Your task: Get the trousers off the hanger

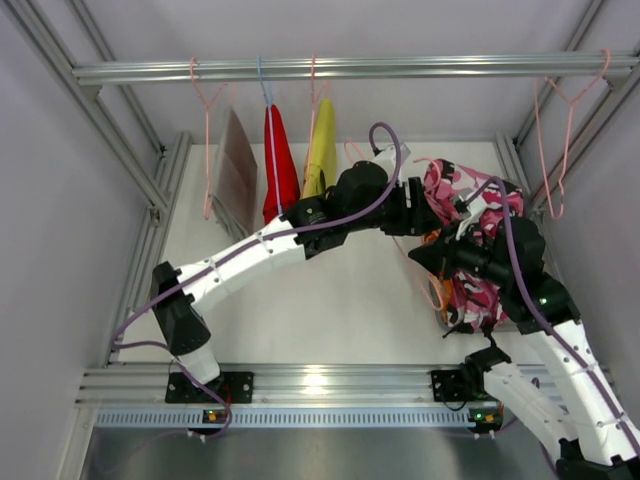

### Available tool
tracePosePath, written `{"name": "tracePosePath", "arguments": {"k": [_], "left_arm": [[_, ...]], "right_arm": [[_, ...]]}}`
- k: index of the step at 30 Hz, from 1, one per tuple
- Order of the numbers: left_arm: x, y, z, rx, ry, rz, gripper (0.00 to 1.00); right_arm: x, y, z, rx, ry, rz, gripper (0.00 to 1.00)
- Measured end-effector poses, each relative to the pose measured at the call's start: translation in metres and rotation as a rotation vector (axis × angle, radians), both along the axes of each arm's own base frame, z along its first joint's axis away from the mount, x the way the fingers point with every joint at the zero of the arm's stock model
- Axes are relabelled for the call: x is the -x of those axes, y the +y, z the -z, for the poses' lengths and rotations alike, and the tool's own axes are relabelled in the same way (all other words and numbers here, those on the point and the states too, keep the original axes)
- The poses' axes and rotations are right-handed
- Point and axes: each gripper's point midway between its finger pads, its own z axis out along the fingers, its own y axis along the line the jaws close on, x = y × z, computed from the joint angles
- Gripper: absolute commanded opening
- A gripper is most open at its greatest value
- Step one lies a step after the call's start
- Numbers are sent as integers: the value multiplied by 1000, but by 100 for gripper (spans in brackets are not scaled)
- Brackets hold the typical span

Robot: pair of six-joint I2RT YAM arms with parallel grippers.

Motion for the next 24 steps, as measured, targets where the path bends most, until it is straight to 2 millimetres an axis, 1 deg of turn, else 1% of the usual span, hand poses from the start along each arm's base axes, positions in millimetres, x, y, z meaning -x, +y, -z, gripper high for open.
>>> {"name": "tracePosePath", "arguments": {"k": [3, 4, 5, 7, 10, 13, 14, 16, 19, 21, 24], "left_arm": [[-5, 9, 2, 7, -4, 7, 85], [-8, 14, 4, 4, -9, 4, 96], [-10, 19, 5, -2, -16, -1, 99], [-13, 32, 7, -15, -36, -13, 99], [-8, 51, 2, -26, -92, -17, 99], [2, 71, -12, -20, -161, -18, 99], [6, 79, -22, -10, -196, -19, 99], [9, 91, -40, 8, -253, -29, 99], [8, 108, -61, 30, -315, -57, 99], [1, 118, -67, 32, -339, -82, 99], [-14, 129, -66, 12, -350, -110, 99]], "right_arm": [[-3, -9, -7, 6, -18, 67, 0], [-5, -14, -9, 10, -26, 98, 0], [-6, -18, -12, 14, -38, 128, 0], [-9, -29, -15, 29, -58, 194, 0], [-9, -45, -14, 55, -64, 284, 0], [-7, -61, -19, 71, -80, 364, 0], [-6, -65, -20, 77, -83, 385, 0], [-6, -74, -27, 82, -103, 430, 0], [-6, -86, -41, 90, -134, 486, 0], [-6, -95, -54, 93, -166, 531, 0], [-8, -107, -79, 97, -225, 595, 0]]}}
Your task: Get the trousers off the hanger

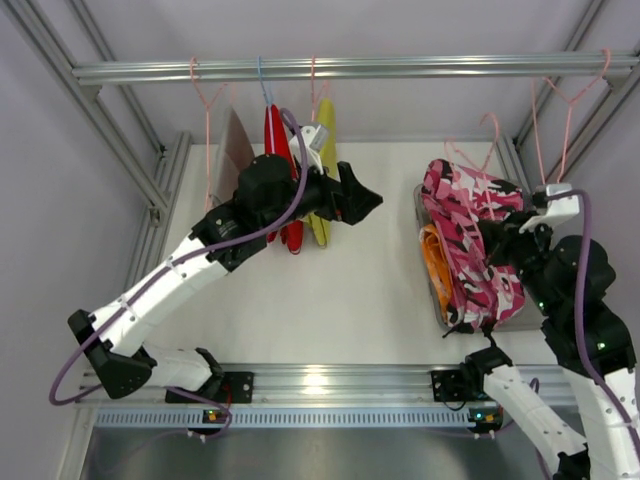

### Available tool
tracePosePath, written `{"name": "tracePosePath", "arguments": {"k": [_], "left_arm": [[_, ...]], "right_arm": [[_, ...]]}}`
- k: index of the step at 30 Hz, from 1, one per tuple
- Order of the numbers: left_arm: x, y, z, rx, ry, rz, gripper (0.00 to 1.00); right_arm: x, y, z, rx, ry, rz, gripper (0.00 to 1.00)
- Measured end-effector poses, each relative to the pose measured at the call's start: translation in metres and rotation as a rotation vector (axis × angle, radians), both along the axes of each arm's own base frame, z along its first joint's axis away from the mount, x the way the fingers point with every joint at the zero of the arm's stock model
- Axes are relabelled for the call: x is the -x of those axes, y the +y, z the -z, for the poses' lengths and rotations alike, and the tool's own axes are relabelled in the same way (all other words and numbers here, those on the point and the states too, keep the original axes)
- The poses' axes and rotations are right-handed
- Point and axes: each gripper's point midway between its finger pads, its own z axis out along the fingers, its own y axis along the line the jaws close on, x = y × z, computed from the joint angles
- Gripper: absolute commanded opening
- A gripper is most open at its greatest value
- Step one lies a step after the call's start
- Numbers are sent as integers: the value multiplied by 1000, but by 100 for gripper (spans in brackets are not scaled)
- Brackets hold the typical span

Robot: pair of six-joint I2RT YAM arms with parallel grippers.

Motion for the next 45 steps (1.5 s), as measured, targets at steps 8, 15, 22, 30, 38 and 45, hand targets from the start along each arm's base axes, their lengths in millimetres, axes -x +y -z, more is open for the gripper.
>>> {"name": "tracePosePath", "arguments": {"k": [8, 15, 22, 30, 38, 45], "left_arm": [[-30, 15, 1, -4, 46, 19, 99], [-37, 25, 1, -43, 62, 24, 99], [-44, 37, -5, -85, 12, -3, 99], [-58, 71, -9, -133, 30, -63, 99], [-70, 103, 2, -179, 70, -116, 99], [-64, 115, -1, -193, 60, -128, 99]], "right_arm": [[-26, -24, -57, 96, -111, 137, 0], [-73, -38, -73, 154, -78, 195, 0], [-118, -82, -75, 130, -50, 276, 0], [-151, -101, -62, 62, -11, 242, 0], [-159, -111, -25, 28, 53, 208, 0], [-161, -106, 0, 43, 83, 152, 44]]}}
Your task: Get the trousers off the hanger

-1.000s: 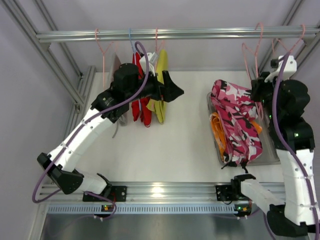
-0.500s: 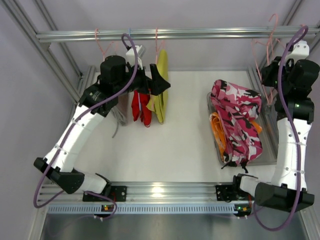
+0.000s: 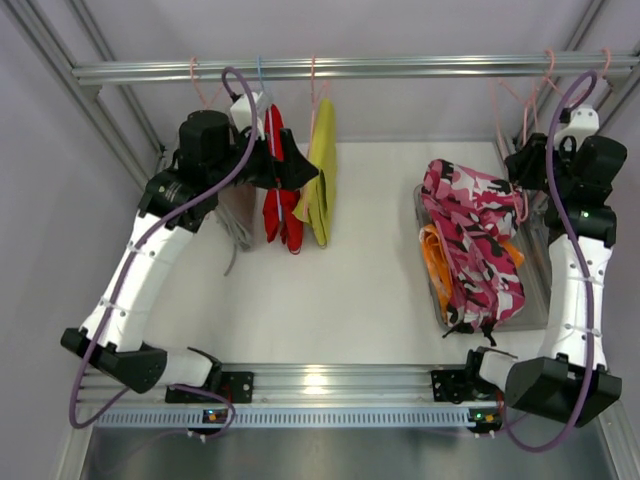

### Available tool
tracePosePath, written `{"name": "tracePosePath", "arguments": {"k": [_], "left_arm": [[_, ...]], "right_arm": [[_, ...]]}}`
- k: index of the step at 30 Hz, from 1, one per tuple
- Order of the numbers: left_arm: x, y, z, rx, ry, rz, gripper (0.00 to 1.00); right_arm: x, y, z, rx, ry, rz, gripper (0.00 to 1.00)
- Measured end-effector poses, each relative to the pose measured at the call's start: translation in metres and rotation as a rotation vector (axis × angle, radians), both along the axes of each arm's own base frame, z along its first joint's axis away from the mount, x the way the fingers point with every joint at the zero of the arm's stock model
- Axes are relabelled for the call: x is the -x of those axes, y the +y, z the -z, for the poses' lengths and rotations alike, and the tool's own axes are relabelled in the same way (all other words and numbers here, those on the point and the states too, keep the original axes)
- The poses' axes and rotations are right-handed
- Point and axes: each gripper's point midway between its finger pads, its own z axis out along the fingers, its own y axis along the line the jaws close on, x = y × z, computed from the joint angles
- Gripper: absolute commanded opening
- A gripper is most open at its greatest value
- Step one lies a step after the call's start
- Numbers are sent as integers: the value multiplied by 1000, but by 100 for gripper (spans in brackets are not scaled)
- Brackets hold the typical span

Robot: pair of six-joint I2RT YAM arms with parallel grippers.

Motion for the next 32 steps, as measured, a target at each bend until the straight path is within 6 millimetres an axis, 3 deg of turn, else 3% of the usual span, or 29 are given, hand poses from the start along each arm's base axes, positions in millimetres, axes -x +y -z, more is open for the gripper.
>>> {"name": "tracePosePath", "arguments": {"k": [3, 4, 10, 16, 20, 27, 32], "left_arm": [[4, 19, -11, 6, -33, -32, 99], [3, 27, -15, 7, -48, -52, 99], [7, 99, -45, -13, -174, -247, 99], [40, 146, -47, -113, -282, -383, 99], [60, 172, -24, -227, -265, -466, 99], [68, 214, 28, -408, -159, -628, 99], [73, 229, 43, -471, -126, -682, 99]], "right_arm": [[8, 4, 1, 7, -6, -18, 97], [11, 6, 0, 4, -13, -22, 99], [49, 20, -39, 76, -142, -52, 99], [91, 44, -70, 138, -265, -122, 100], [115, 61, -56, 140, -275, -185, 99], [134, 75, 5, 82, -166, -234, 100], [137, 77, 12, 72, -150, -242, 99]]}}
